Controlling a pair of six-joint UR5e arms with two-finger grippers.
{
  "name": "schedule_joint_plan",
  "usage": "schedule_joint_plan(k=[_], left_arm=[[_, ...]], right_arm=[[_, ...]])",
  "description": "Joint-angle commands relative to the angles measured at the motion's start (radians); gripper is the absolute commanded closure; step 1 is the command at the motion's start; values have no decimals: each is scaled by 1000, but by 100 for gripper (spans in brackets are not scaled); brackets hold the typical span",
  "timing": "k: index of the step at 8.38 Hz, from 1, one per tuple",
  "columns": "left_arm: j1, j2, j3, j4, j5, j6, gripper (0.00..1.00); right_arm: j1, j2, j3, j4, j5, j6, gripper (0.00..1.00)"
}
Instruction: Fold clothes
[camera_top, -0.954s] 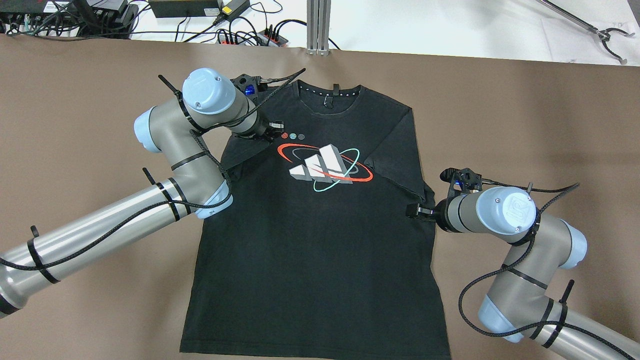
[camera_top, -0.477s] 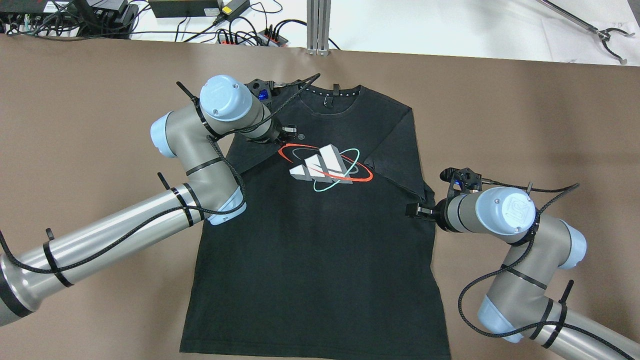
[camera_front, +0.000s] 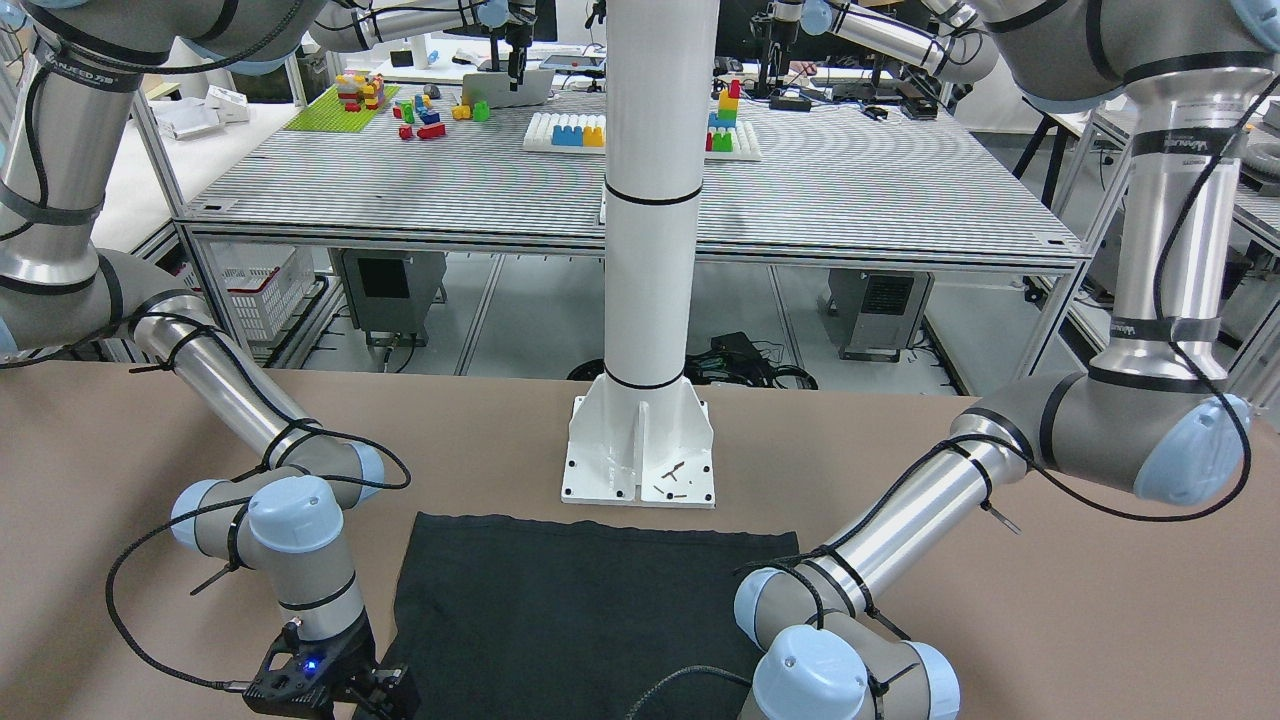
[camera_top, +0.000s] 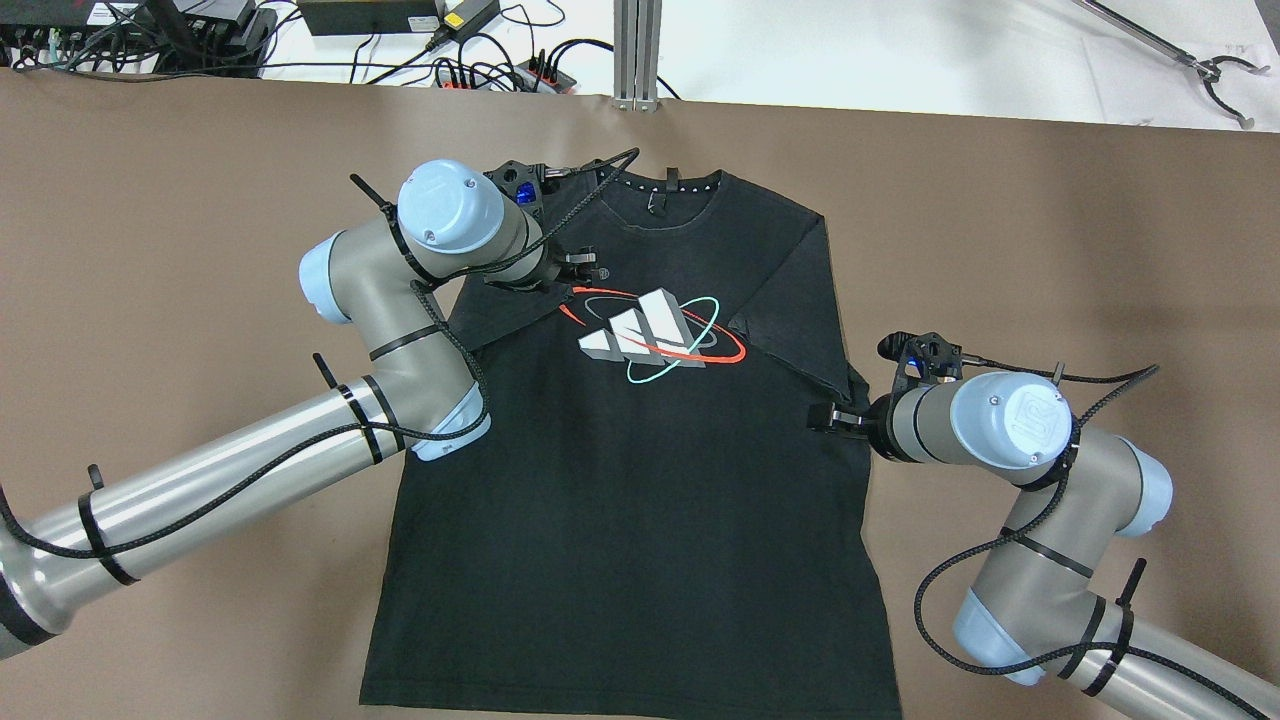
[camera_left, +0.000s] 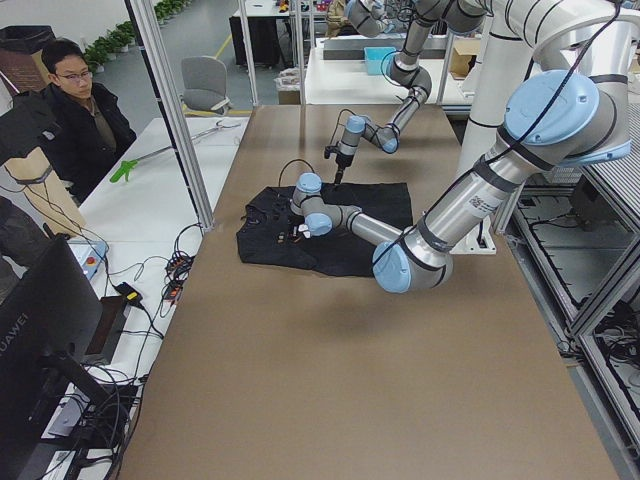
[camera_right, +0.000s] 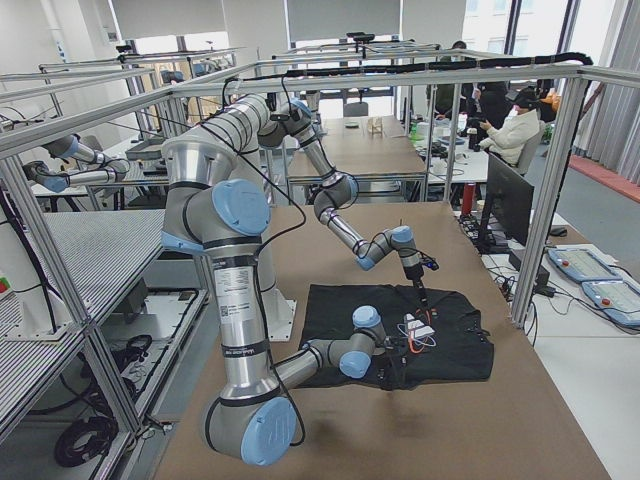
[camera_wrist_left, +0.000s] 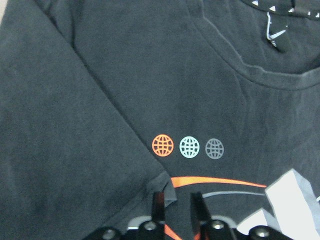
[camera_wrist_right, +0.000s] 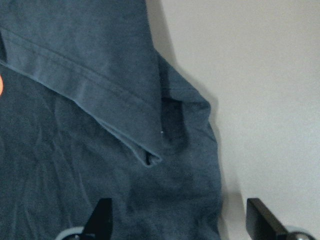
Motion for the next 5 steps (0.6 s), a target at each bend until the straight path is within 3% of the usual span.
schedule_joint_plan(k=[1,3,5], left_arm=[[21,128,-212,7,5,-122,6],[50,288,-416,11,7,-204,6],[55,434,-556,11,5,-206,6]], right_arm=[[2,10,65,-41,-29,20,6],[-41,9,219,-251,-68,220,6],[-182,-17,437,-529,-222,424,6]])
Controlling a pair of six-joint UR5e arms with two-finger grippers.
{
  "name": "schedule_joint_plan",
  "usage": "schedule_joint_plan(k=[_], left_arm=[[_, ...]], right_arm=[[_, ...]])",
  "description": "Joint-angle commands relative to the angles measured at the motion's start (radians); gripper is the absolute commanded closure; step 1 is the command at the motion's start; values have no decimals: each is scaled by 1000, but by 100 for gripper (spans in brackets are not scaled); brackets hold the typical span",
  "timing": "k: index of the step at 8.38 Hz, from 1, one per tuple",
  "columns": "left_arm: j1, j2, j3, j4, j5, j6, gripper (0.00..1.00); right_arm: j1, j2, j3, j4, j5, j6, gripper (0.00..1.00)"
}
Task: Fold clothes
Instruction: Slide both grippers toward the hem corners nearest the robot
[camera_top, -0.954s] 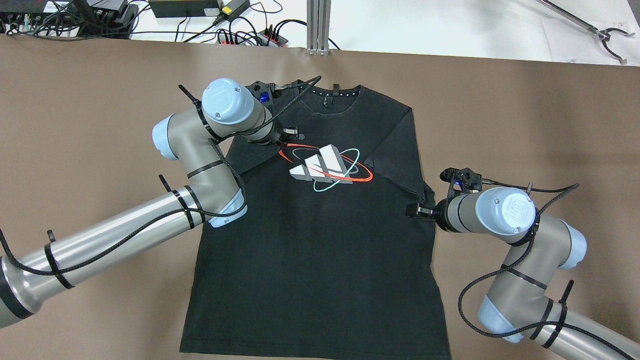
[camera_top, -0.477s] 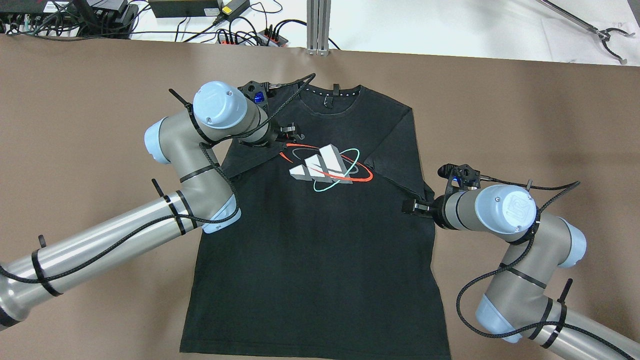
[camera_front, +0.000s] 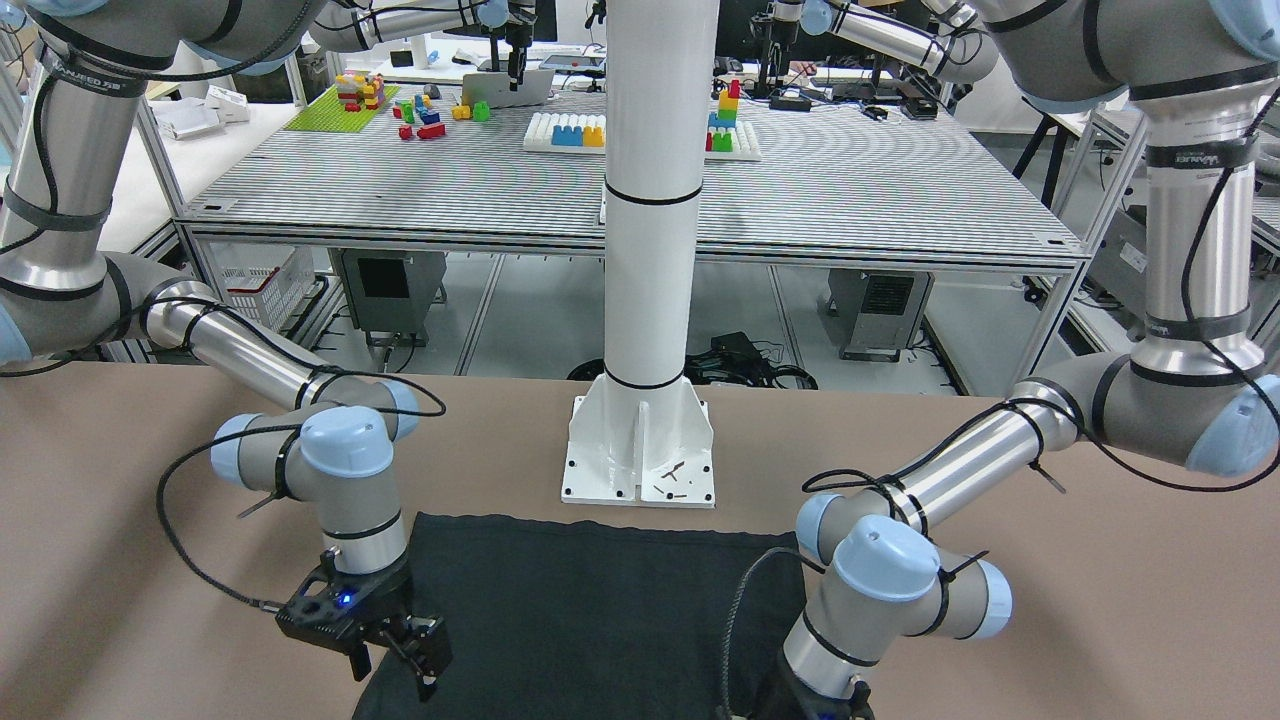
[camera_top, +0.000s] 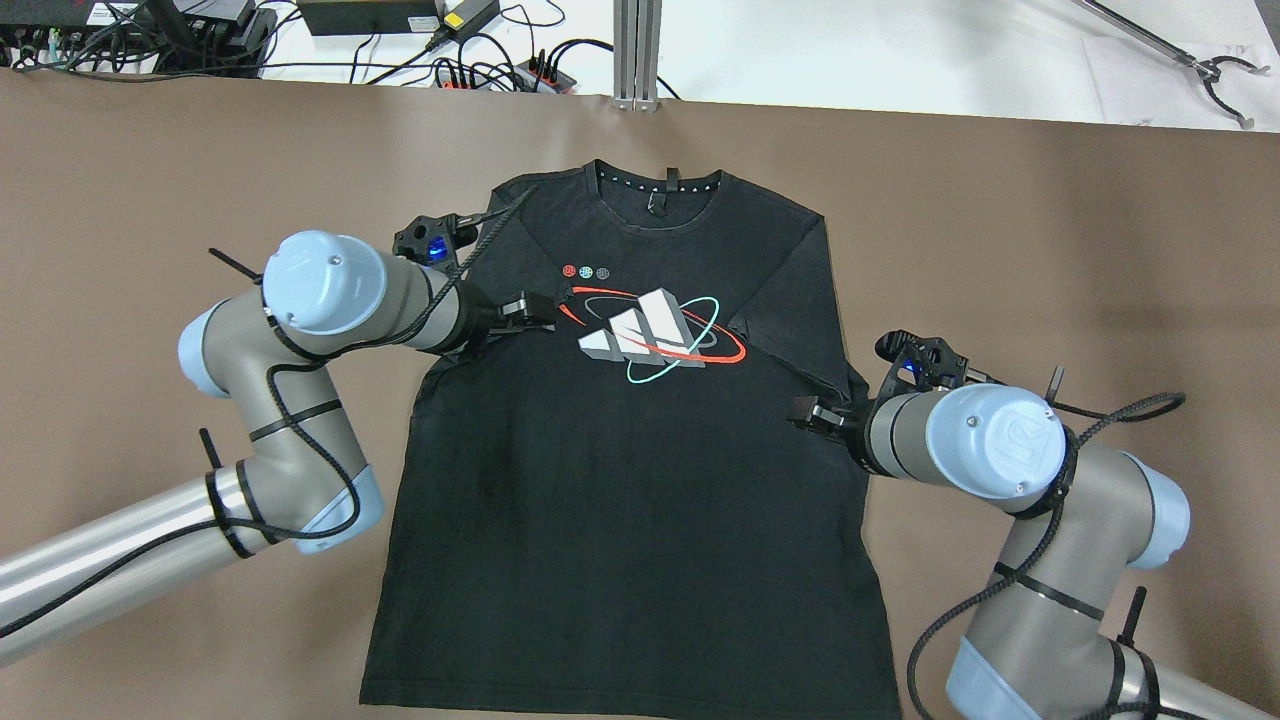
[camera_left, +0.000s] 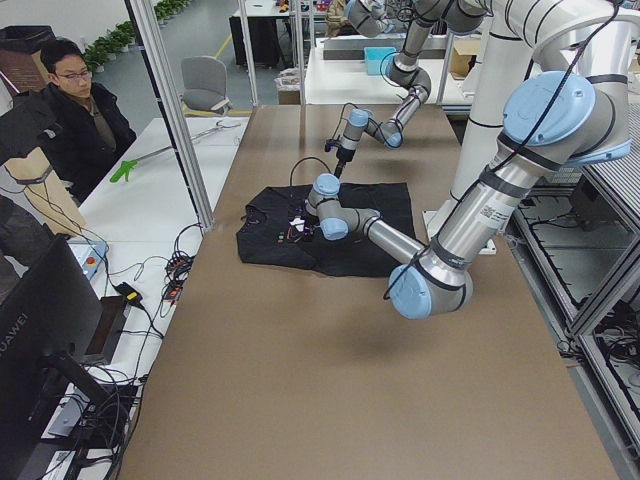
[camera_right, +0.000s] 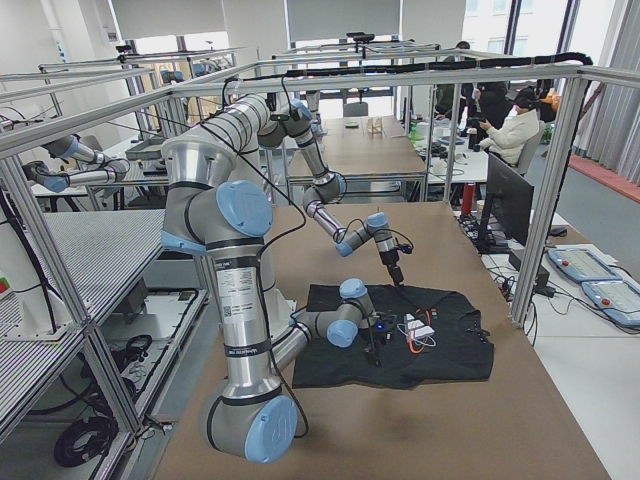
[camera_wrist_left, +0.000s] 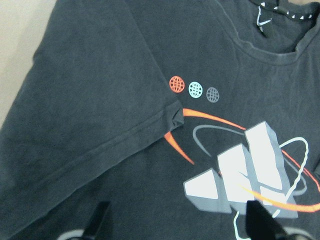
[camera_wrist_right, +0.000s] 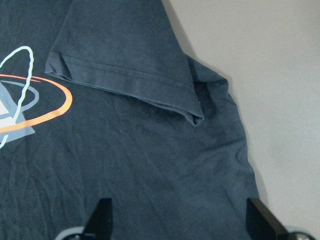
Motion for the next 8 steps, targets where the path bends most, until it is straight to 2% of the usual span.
schedule_joint_plan(k=[1,2,4,5,6,7,8], left_arm=[[13,150,-154,1,-2,-17,6],[39,147,-161,-1,2,-17,6],[108,152,-190,-1,108,-14,7],[112,152,-213,-2,111,-3,7],[118,169,-224,-2,111,0,7],[122,170,-224,-2,111,10,7],[122,172,-218,-2,113,33,7]], right_arm=[[-178,-49,290,-366,-139,278,9],[-248,-128,341,-396,-145,385,14],[-359,-271,377,-347,-142,450,31],[-414,-334,354,-225,-145,458,35],[-443,-350,287,-131,-145,507,35],[-510,-355,282,-117,-162,591,35],[-535,-358,275,-114,-212,593,37]])
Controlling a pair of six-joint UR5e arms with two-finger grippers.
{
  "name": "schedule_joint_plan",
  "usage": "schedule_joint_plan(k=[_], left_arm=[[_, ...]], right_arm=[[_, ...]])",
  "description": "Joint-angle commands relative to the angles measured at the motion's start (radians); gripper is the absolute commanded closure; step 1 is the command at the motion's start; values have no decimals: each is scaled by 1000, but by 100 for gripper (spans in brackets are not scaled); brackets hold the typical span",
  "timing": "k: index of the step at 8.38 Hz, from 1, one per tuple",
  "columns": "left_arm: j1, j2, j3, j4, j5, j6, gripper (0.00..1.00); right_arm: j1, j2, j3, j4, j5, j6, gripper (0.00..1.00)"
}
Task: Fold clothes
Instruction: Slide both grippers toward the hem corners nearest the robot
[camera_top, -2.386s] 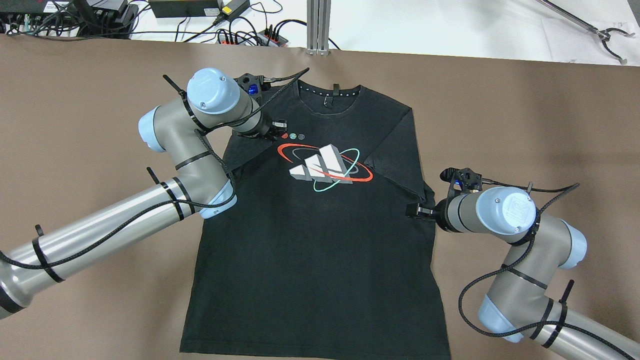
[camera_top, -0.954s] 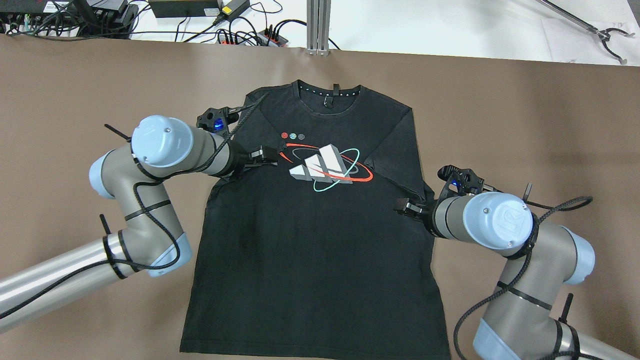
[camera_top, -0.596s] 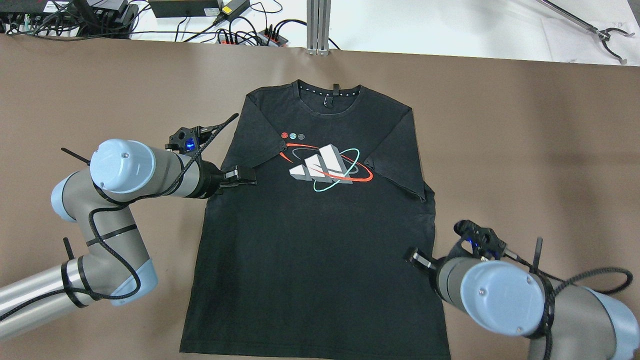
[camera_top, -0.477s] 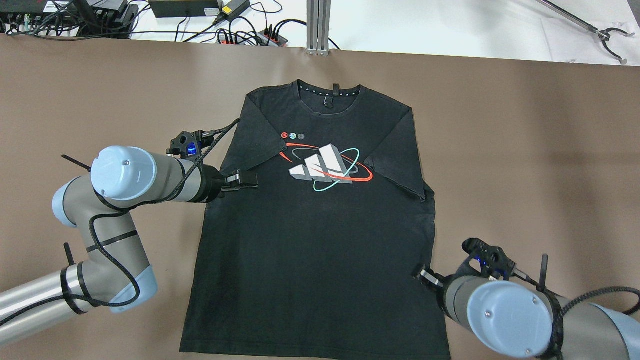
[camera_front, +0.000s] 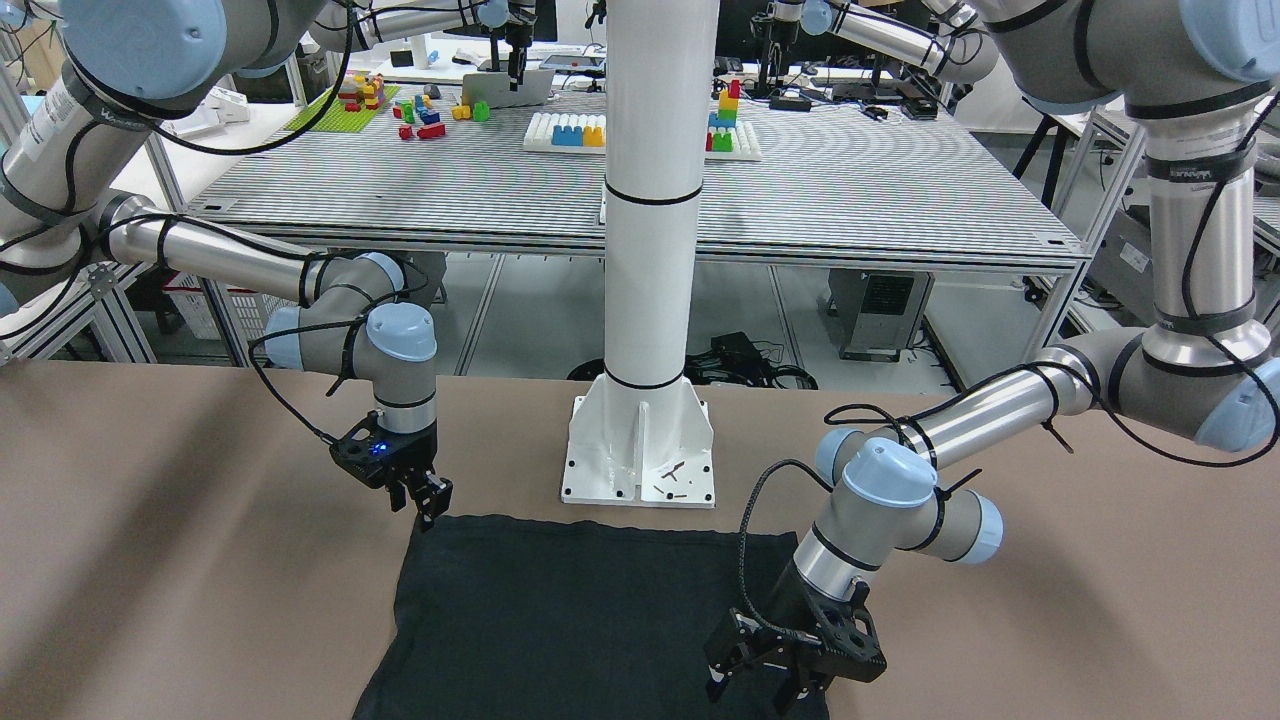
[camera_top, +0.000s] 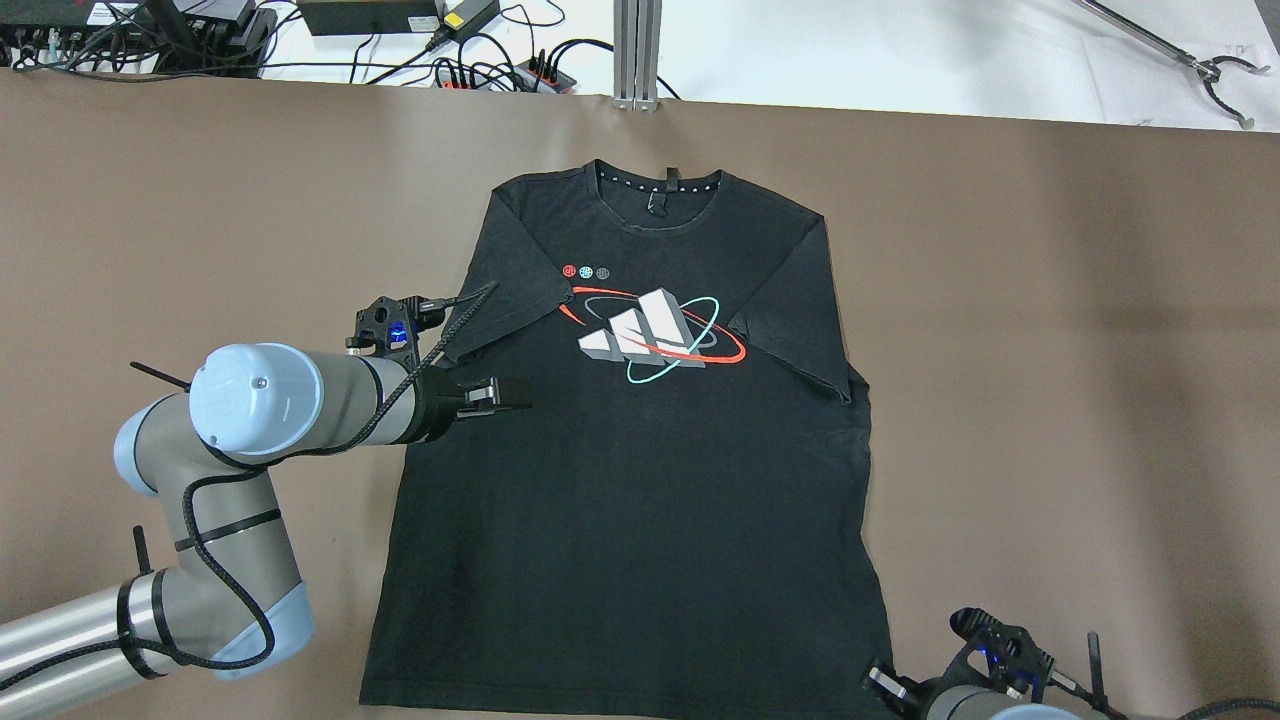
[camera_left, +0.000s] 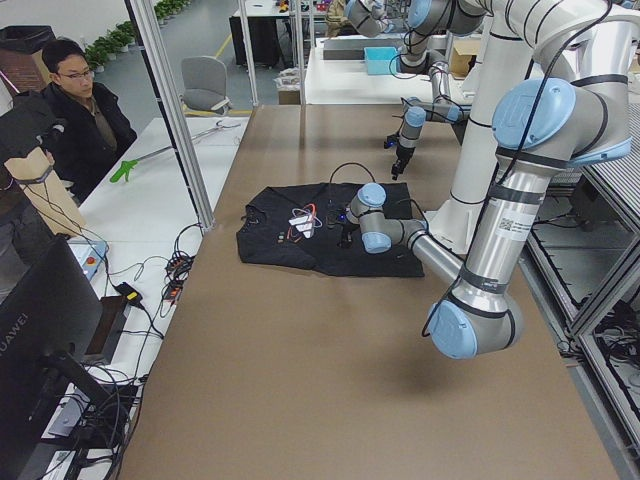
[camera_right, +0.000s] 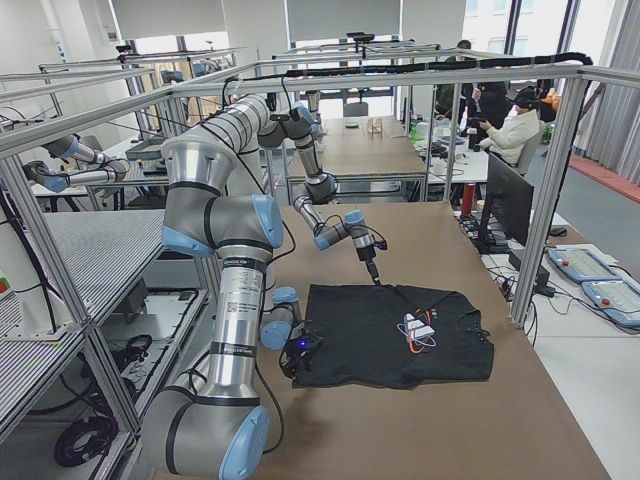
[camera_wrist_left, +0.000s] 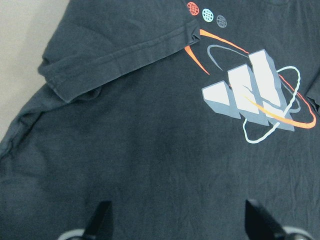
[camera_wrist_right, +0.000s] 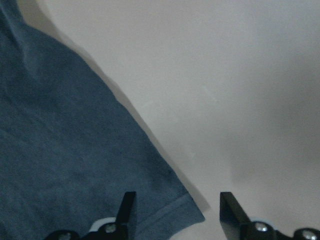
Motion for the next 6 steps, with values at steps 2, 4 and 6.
schedule_joint_plan(k=[2,4,6], left_arm=[[6,35,-29,0,4,33,7],[1,42,-34,0,4,33,7],[1,42,-33,1,4,33,7]], right_arm=[[-72,-18,-14,45,-55,52,41],[-75,-13,-20,45,-58,37,46],[-74,-12,-27,40,-56,20,46]])
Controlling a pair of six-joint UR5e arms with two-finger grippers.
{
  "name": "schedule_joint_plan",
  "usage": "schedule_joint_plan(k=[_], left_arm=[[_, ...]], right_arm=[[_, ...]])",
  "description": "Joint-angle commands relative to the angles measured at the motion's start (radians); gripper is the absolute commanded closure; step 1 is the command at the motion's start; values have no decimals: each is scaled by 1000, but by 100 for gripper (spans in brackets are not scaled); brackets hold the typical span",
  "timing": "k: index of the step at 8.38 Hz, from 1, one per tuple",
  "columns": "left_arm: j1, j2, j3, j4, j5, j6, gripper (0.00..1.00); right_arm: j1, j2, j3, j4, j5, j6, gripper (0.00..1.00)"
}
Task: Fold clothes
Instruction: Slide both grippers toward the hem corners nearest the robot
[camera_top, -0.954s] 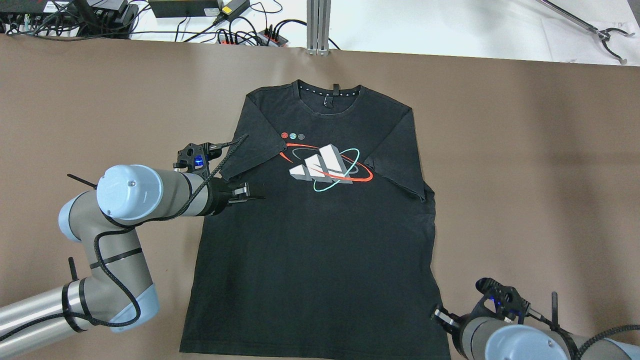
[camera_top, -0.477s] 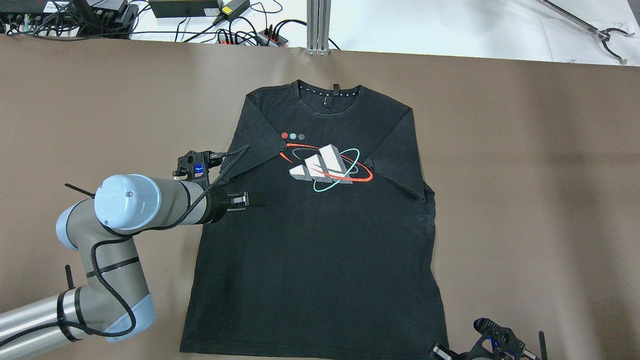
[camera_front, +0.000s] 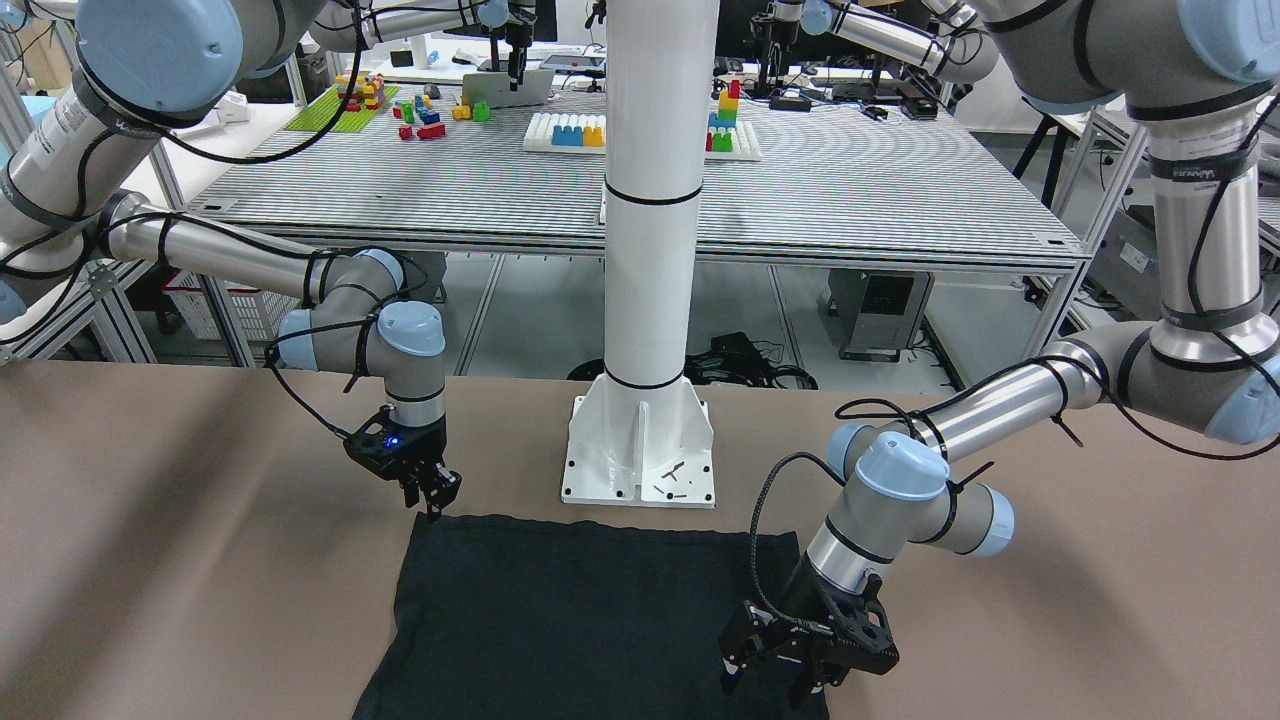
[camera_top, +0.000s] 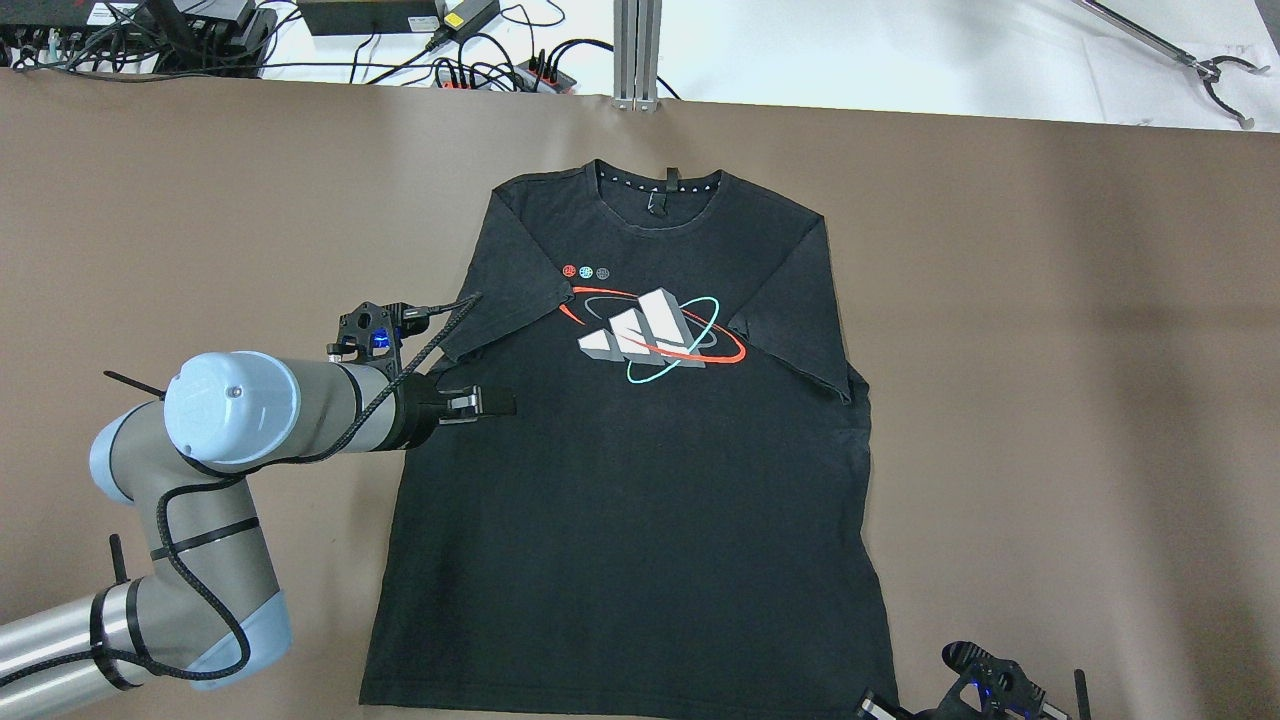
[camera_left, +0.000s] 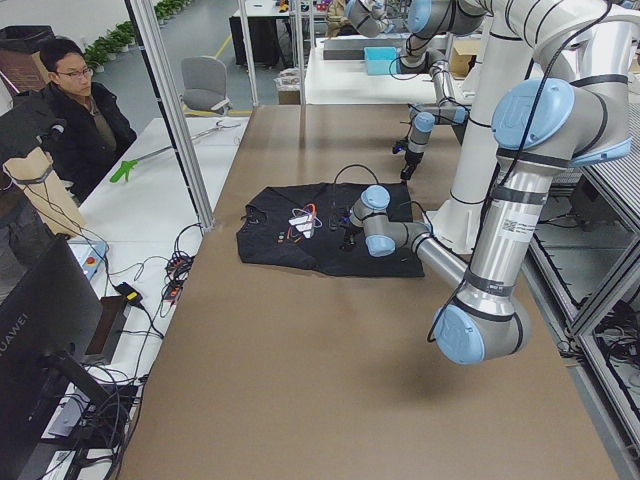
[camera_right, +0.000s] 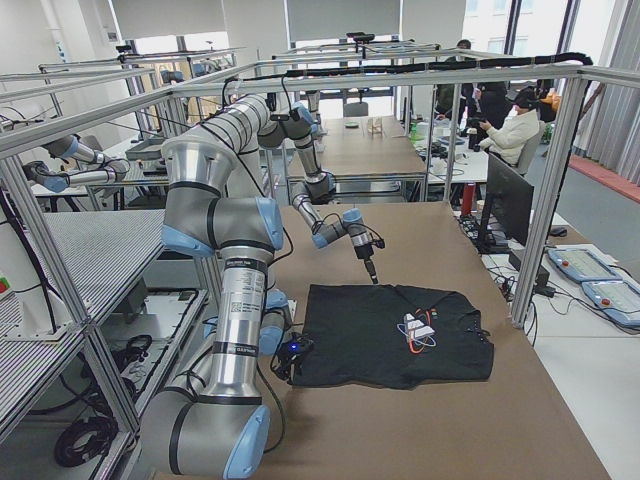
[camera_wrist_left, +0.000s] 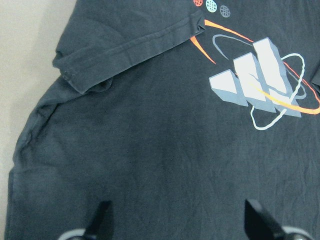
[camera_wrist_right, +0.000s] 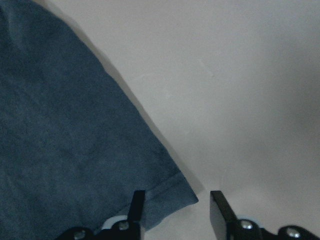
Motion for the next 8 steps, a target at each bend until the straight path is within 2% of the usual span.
schedule_joint_plan(k=[1,3,4,6,8], left_arm=[[0,3,0,1,0,0,7],[1,2,0,1,0,0,7],[1,3,0,1,0,0,7],[1,3,0,0,0,0,7],[1,5,0,0,3,-1,7]], right_arm=[[-2,4,-20,-6,-1,-32,46],[0,10,-37,-6,4,-38,48],[4,8,-27,-6,5,-38,58],[7,5,-21,-6,7,-40,100],[7,4,-5,-6,7,-44,100]])
